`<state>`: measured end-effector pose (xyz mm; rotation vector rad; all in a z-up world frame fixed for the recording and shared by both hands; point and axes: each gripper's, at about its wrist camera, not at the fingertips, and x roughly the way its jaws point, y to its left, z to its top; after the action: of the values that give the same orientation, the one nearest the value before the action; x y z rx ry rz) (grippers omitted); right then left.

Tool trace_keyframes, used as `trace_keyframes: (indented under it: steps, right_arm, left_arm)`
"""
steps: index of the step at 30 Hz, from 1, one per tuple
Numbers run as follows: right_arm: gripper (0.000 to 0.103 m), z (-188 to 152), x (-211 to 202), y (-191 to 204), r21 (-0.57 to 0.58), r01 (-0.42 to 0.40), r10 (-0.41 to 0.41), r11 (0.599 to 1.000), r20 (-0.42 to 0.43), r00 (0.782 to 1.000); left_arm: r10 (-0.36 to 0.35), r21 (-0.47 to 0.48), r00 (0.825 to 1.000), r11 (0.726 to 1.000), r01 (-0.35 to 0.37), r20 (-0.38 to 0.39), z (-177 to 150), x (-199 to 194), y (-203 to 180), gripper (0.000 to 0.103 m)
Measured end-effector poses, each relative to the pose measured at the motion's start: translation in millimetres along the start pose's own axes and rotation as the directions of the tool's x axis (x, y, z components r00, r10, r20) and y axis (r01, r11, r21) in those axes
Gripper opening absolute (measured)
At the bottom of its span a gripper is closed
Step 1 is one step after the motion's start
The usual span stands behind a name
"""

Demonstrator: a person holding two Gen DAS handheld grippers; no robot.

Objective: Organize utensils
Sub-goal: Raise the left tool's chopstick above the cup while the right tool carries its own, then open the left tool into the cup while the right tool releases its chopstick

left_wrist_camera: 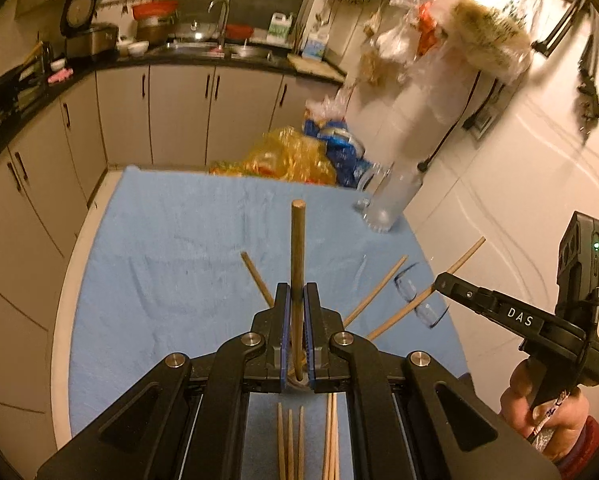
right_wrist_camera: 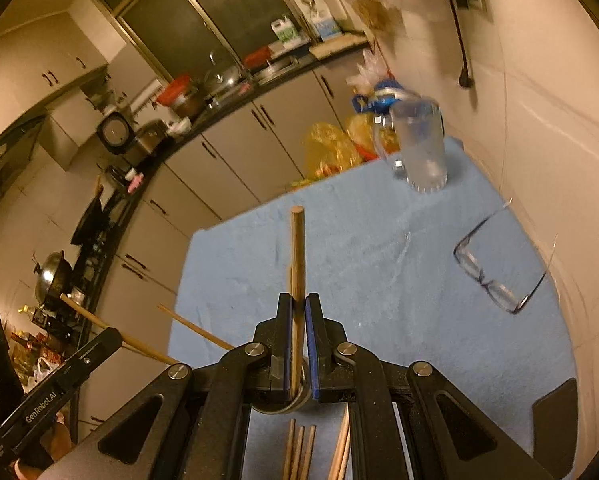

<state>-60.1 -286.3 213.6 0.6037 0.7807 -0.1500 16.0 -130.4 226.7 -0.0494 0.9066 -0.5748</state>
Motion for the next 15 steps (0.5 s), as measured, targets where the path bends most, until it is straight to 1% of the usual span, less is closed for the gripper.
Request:
trace_keyframes:
  steps: [5,8,9,10,11,13,14,15]
  right_arm:
    - [0.007,-3.6,27.2,-5.0,0.021,0.007,-0.006,1.000,-0.060,0.998]
    - [0.008,-1.6,40.0,-4.7,0.030,0.013,-0.010,0.999,-0.086,0.996]
    - [0.008,0.0,41.8,-5.3,0.036,0.014,-0.011,0.999,-0.085,0.996]
    - [0.008,1.2,42.4,-4.2,0.036,0.012,-0.009,0.999,-0.085,0.996]
    - [0.008,2.2,42.5,-3.2,0.035,0.011,-0.008,0.999,-0.085,0.996]
    - [0.013,5.5,40.2,-2.6,0.032,0.010,-0.008,0.999,-0.073,0.997]
    - [0.016,7.1,39.1,-1.8,0.031,0.008,-0.006,0.999,-0.067,0.998]
    - [0.017,8.6,36.2,-1.6,0.030,0.010,-0.008,0.999,-0.058,0.998]
  left_arm:
    - [0.016,-0.001,0.998,1.000,-0.017,-0.061,-4.3,26.8,5.5,0.006]
    - [0.030,0.001,0.998,1.000,-0.030,-0.063,-3.8,32.2,7.4,0.006]
    - [0.023,0.000,0.998,1.000,-0.023,-0.062,-2.8,32.7,8.0,0.006]
    - [0.015,-0.002,0.998,1.000,-0.015,-0.061,-1.7,32.5,8.6,0.008]
    - [0.015,-0.006,0.998,1.000,-0.015,-0.058,-0.2,32.0,9.5,0.014]
    - [0.019,-0.010,0.999,1.000,-0.019,-0.043,2.2,29.0,10.6,0.019]
    - [0.018,-0.009,0.999,1.000,-0.019,-0.038,3.6,27.9,10.8,0.019]
    - [0.020,-0.008,0.999,1.000,-0.021,-0.033,4.3,26.3,11.0,0.019]
